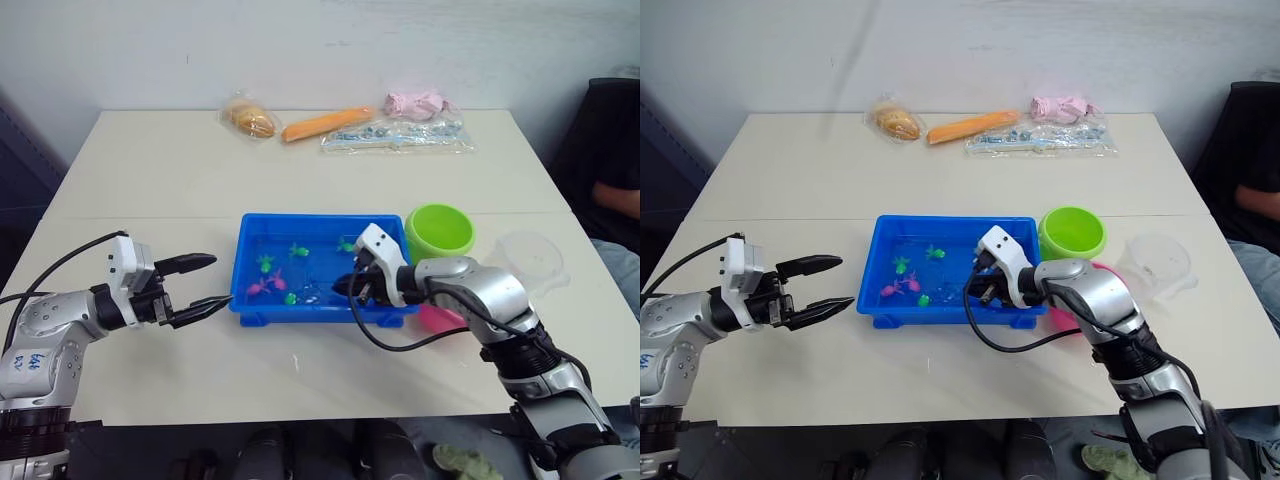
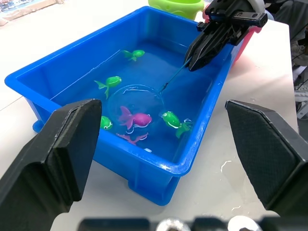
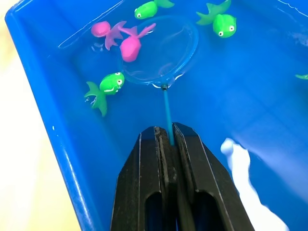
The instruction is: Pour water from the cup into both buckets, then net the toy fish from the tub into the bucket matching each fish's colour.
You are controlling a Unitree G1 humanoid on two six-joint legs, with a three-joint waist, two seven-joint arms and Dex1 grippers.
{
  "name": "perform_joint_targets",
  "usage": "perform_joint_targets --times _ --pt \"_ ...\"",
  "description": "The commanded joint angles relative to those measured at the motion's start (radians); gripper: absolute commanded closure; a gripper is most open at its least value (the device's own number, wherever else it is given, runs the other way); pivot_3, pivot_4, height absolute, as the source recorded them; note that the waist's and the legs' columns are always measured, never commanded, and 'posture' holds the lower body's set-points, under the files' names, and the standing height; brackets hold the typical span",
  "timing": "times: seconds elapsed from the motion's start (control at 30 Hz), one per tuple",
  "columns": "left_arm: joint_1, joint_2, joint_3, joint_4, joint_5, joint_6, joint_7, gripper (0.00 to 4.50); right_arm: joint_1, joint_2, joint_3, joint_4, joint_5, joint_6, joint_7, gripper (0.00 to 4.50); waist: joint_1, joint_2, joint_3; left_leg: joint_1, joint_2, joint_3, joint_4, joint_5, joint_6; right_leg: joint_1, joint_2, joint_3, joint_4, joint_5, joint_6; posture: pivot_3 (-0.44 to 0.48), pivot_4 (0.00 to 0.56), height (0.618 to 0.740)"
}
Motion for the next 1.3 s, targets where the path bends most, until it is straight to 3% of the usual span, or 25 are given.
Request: perform_joint_targets --times 0.03,0.33,0.67,0.93,1.13,1.3 --pt "0.002 0.018 0.010 -0.023 -0.001 -0.012 -0.009 0.07 0.001 0.005 -0.048 -0.050 0.041 0.022 0.020 4.50 0.000 0.000 0.000 0.000 0.000 0.000 0.000 0.000 0.000 0.000 0.000 0.000 0.000 0.000 0.000 0.000 0.150 0.740" --pt "-0.013 0.016 0.003 -0.013 0.001 -0.019 -0.015 0.07 0.022 -0.067 -0.168 -0.150 0.146 0.085 0.075 4.50 0.002 0.000 0.000 0.000 0.000 0.000 0.000 0.000 0.000 0.000 0.000 0.000 0.000 0.000 0.000 0.000 0.150 0.740" --pt "-0.131 -0.032 -0.080 -0.051 -0.027 0.005 -0.019 0.07 0.140 -0.253 -0.345 -0.315 0.252 0.107 0.122 4.50 0.004 0.000 0.000 0.000 -0.001 0.000 0.000 0.000 0.000 0.000 0.000 0.000 -0.001 0.000 0.000 0.000 0.150 0.740" --pt "-0.198 -0.091 -0.167 -0.092 -0.064 0.057 -0.046 0.07 0.367 -0.342 -0.647 -0.503 0.392 0.164 0.064 4.50 0.011 0.000 0.000 0.000 -0.001 0.000 0.000 0.000 0.000 0.001 0.000 0.000 -0.001 0.000 0.000 0.000 0.150 0.740" --pt "-0.248 -0.153 -0.226 -0.088 -0.077 0.077 -0.057 0.07 0.573 -0.340 -0.967 -0.633 0.567 0.218 0.001 4.50 0.032 0.000 0.000 0.001 0.000 -0.001 0.000 0.000 0.000 0.002 0.000 0.001 -0.001 0.000 0.000 0.000 0.150 0.740" --pt "-0.293 -0.216 -0.265 -0.066 -0.077 0.073 -0.066 0.07 0.832 -0.290 -1.226 -0.691 0.567 0.143 -0.008 4.50 0.058 -0.001 0.000 0.001 -0.002 -0.002 0.001 0.001 0.001 0.004 0.001 0.002 -0.002 0.001 0.001 0.000 0.150 0.740"
